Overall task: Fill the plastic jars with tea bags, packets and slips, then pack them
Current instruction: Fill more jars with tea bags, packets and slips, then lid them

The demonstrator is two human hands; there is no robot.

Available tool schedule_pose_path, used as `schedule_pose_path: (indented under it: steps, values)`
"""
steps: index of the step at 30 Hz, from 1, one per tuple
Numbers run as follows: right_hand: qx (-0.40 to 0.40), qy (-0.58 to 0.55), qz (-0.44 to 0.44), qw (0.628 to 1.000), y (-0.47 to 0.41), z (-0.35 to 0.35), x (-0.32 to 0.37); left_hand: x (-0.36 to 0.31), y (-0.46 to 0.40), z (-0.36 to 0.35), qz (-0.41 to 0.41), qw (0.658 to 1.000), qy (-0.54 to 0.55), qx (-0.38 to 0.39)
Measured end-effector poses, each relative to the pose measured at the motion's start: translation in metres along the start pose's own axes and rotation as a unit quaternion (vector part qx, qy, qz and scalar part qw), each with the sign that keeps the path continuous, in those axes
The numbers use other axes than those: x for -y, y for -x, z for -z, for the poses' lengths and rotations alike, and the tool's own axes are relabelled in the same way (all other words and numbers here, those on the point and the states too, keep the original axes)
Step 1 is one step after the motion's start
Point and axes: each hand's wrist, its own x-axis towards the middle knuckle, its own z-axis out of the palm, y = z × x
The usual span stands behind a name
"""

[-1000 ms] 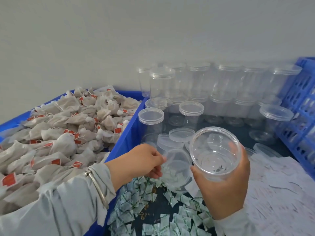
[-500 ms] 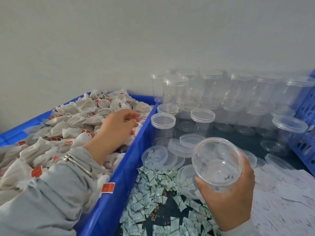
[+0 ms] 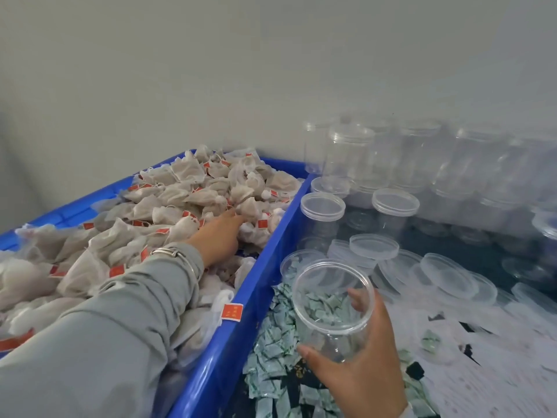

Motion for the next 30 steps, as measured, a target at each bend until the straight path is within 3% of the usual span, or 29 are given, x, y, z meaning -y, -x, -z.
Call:
schedule_pose_path:
  steps: [3, 5, 12, 19, 23, 30]
  values:
    - [-0.006, -0.006, 0.003, 1.000, 0.002, -0.009, 0.005, 0.003, -0.006, -0.005, 0.000, 0.996, -0.071, 0.053]
    - [-0.012, 0.004, 0.012, 1.000, 0.004, -0.013, 0.006, 0.004, -0.006, -0.007, 0.000, 0.996, -0.077, 0.047]
    - [-0.005, 0.026, 0.004, 1.000, 0.010, -0.015, 0.006, 0.008, -0.005, 0.003, 0.044, 0.993, 0.021, -0.107]
    - [0.000, 0.010, -0.003, 1.000, 0.009, -0.008, -0.001, -0.001, 0.002, -0.007, -0.017, 0.994, -0.084, 0.067]
    - [0.010, 0.029, 0.005, 1.000, 0.010, -0.010, -0.004, -0.001, -0.001, -0.011, 0.022, 0.985, -0.155, 0.077]
    - [0.020, 0.040, 0.002, 0.999, 0.010, -0.008, -0.006, -0.001, -0.002, -0.012, 0.043, 0.989, -0.135, 0.041]
